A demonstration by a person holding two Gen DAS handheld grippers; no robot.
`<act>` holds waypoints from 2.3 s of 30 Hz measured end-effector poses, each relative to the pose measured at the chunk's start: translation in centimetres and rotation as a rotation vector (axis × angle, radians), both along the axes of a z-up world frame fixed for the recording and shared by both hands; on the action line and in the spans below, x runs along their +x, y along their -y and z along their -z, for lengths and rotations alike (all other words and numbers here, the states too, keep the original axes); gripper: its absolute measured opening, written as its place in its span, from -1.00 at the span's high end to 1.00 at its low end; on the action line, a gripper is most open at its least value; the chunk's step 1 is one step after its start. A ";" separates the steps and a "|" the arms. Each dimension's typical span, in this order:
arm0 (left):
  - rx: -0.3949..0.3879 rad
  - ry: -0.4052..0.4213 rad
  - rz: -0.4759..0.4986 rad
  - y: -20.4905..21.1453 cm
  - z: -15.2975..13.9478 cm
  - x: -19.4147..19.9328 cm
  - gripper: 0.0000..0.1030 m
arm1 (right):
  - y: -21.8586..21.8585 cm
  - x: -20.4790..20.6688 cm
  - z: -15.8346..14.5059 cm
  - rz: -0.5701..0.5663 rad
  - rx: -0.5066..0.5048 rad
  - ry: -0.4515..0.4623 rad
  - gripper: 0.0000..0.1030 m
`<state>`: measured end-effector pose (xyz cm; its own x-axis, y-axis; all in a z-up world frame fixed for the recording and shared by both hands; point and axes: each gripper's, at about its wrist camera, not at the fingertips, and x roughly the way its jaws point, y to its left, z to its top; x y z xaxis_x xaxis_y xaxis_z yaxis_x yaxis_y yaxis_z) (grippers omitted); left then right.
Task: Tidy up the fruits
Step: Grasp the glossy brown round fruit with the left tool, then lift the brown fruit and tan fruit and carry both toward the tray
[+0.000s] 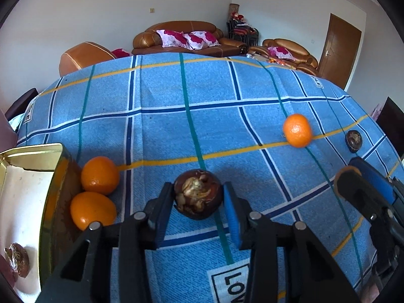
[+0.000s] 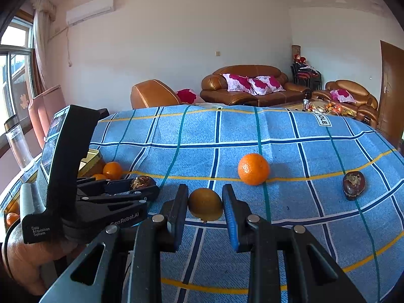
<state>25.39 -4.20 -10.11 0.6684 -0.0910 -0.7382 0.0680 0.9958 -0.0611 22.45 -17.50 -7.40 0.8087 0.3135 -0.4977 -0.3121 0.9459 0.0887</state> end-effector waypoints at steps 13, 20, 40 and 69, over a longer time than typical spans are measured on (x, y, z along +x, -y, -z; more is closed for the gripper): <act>0.012 0.131 -0.008 -0.2 -1.9 -3.2 0.20 | -0.2 -1.2 -0.6 -0.034 -0.016 0.082 0.42; 0.038 0.189 -0.012 0.2 -2.5 -4.5 0.20 | -0.5 -2.2 -0.8 -0.045 -0.024 0.132 0.42; 0.077 0.278 0.013 1.2 -3.0 -6.9 0.20 | -0.4 -4.3 -1.3 -0.069 -0.005 0.216 0.42; 0.070 0.452 -0.029 0.8 -4.6 -10.7 0.20 | -0.3 -6.2 -1.5 -0.083 0.005 0.278 0.42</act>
